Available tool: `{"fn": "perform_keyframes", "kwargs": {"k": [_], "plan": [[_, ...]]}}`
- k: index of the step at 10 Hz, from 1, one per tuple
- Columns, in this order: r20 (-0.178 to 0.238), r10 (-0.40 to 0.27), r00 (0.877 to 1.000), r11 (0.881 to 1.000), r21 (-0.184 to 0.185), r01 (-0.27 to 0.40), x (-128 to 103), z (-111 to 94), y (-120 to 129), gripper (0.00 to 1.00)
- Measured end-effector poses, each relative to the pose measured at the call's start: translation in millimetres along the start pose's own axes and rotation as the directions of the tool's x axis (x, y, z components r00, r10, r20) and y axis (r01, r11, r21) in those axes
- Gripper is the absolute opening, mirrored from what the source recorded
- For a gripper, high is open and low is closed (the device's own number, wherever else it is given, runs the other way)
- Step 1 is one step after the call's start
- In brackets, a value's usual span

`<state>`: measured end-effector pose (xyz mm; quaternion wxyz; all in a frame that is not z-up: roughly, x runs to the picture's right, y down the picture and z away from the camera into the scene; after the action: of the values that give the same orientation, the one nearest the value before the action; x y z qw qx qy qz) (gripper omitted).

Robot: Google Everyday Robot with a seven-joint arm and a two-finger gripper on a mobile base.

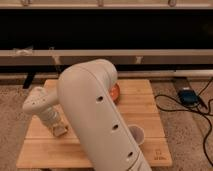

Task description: Wipe the white sponge on the table

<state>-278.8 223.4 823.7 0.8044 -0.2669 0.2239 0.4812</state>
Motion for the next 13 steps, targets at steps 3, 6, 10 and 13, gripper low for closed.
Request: {"fn": "perform_keyframes", "kwargs": {"k": [3, 6, 10, 13], "plan": [[-0.001, 0.050, 0.999, 0.999, -0.018, -0.050, 8, 0, -19, 0.00], [0.017, 0.156, 0.988, 0.985, -0.083, -0.154, 34, -5, -86, 0.00], [0.028, 0.227, 0.973, 0.964, -0.151, -0.221, 54, -12, -153, 0.00], [0.022, 0.225, 0.974, 0.965, -0.145, -0.220, 36, -13, -160, 0.00]]}}
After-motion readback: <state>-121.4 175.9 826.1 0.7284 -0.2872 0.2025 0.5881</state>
